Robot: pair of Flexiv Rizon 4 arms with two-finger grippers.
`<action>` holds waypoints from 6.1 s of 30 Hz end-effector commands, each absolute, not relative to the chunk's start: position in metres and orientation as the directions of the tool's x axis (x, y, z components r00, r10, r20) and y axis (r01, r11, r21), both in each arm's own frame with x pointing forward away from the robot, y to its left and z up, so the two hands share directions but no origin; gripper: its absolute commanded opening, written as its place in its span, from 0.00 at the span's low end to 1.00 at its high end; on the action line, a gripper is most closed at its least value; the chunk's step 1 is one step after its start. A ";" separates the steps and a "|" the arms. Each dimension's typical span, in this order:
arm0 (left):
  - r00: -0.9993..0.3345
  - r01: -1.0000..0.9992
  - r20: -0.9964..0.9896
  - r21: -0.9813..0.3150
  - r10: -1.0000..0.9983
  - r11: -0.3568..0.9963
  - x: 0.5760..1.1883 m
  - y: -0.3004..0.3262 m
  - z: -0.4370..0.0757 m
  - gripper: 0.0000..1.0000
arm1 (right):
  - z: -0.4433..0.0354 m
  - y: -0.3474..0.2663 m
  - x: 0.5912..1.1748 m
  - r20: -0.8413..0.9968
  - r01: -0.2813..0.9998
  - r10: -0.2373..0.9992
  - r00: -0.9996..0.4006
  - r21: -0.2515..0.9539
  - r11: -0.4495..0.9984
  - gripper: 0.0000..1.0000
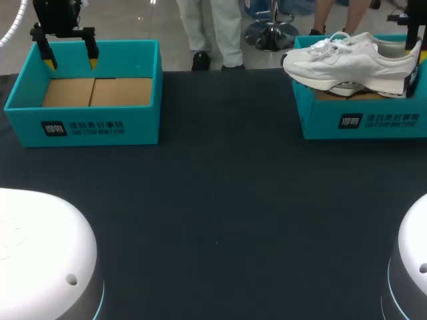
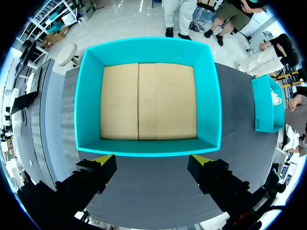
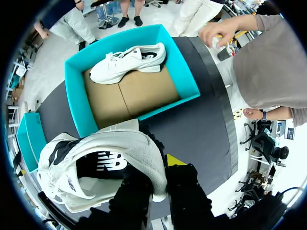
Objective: Take the shoe out of the shoebox, open the shoe tongue, remove and reinsert the insole, then place the shoe into the shoebox
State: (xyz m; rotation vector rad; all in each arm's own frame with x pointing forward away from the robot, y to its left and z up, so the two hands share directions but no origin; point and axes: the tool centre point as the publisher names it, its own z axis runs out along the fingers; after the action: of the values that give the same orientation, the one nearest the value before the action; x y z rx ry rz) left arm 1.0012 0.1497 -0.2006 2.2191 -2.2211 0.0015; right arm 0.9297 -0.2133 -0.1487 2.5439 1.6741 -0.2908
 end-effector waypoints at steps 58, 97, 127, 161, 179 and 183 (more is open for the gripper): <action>0.000 -1.000 0.001 0.001 -1.000 0.000 1.001 0.150 -0.200 1.00 | -0.144 -0.071 0.816 -0.198 0.930 0.909 0.366 0.041 -0.366 0.00; 0.000 -1.000 0.001 0.001 -1.000 0.000 1.001 0.150 -0.200 1.00 | -0.230 0.058 0.717 -0.225 0.963 0.941 0.251 -0.039 -0.266 0.00; 0.000 -1.000 0.001 0.001 -1.000 0.000 1.001 0.150 -0.200 1.00 | -0.364 0.089 0.728 -0.218 0.960 0.941 0.259 -0.046 -0.275 0.00; 0.000 -1.000 0.001 0.001 -1.000 0.000 1.001 0.150 -0.200 1.00 | -0.331 0.099 0.723 -0.222 0.959 0.937 0.271 -0.028 -0.284 1.00; 0.000 -1.000 0.001 0.001 -1.000 0.000 1.001 0.150 -0.200 1.00 | -0.252 0.093 0.736 -0.111 0.978 0.971 0.210 0.030 -0.208 1.00; 0.000 -1.000 0.001 0.001 -1.000 0.000 1.001 0.150 -0.200 1.00 | -0.239 0.089 0.740 -0.045 0.982 0.981 0.189 0.004 -0.189 1.00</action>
State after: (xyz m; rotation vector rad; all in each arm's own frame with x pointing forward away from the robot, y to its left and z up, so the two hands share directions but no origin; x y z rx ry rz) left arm 1.0012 0.1497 -0.2006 2.2191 -2.2211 0.0014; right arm 0.7399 0.1013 -0.2472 2.3545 1.9415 -0.1128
